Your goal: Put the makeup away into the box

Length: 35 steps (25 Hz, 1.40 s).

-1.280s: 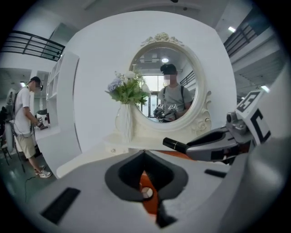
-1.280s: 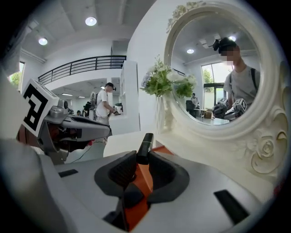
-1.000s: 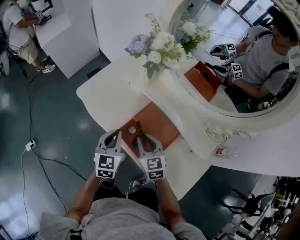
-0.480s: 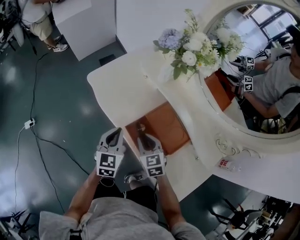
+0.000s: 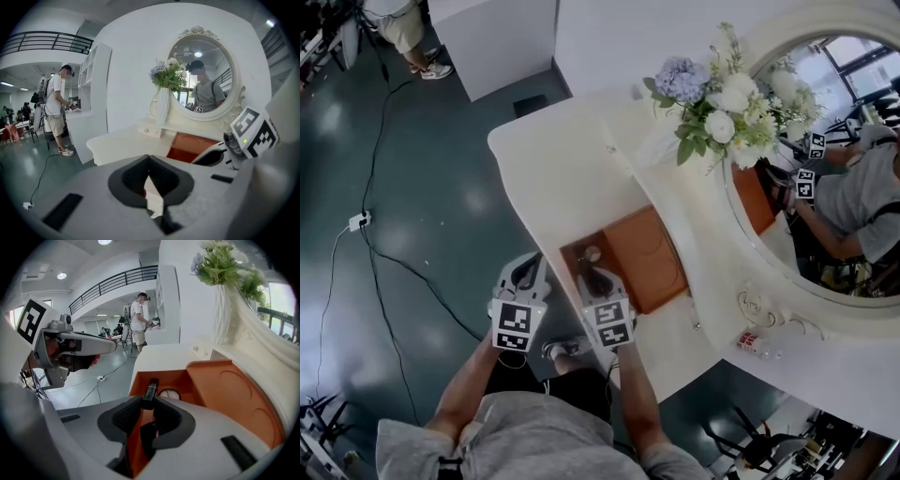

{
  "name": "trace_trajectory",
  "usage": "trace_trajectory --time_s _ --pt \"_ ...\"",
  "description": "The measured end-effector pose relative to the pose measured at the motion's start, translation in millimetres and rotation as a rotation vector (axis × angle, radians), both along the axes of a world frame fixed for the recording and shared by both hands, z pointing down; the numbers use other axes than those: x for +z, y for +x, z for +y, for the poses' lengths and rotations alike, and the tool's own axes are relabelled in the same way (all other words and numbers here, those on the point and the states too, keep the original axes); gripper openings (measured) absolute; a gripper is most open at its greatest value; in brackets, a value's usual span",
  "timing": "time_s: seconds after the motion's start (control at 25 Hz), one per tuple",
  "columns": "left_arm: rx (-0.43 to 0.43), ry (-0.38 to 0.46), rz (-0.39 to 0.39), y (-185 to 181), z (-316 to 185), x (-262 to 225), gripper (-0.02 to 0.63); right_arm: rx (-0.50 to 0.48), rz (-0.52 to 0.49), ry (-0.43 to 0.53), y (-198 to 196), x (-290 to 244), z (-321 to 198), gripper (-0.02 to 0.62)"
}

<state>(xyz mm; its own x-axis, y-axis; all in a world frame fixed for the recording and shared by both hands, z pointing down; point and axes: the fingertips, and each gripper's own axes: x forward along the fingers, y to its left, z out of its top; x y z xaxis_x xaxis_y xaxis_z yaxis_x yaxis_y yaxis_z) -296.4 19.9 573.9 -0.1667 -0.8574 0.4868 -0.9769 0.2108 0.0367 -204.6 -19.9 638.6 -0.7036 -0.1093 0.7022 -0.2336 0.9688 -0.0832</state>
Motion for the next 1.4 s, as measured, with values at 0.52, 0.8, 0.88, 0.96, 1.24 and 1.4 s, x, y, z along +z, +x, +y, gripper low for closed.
trace_trajectory --time_s 0.52,0.8,0.88,0.96,1.24,1.4 --pt "-0.024 -0.009 0.003 -2 4 7 0.003 -0.021 0.058 -0.031 -3 20 4 0.1" --pt "-0.031 -0.014 0.002 -3 6 9 0.003 0.003 0.049 -0.033 -3 21 -3 0.157" --pt "-0.032 -0.01 0.001 -3 7 8 0.003 0.008 0.047 -0.029 -3 19 -4 0.156" --pt "-0.029 -0.005 -0.001 -3 6 5 0.003 0.013 0.046 -0.018 -3 17 -6 0.156" --pt "0.007 0.024 -0.008 0 1 -14 0.003 0.051 -0.001 0.027 -5 -12 -12 0.156" --pt "0.046 0.049 -0.021 1 -9 -34 0.003 0.088 -0.044 0.059 -3 -40 -20 0.156"
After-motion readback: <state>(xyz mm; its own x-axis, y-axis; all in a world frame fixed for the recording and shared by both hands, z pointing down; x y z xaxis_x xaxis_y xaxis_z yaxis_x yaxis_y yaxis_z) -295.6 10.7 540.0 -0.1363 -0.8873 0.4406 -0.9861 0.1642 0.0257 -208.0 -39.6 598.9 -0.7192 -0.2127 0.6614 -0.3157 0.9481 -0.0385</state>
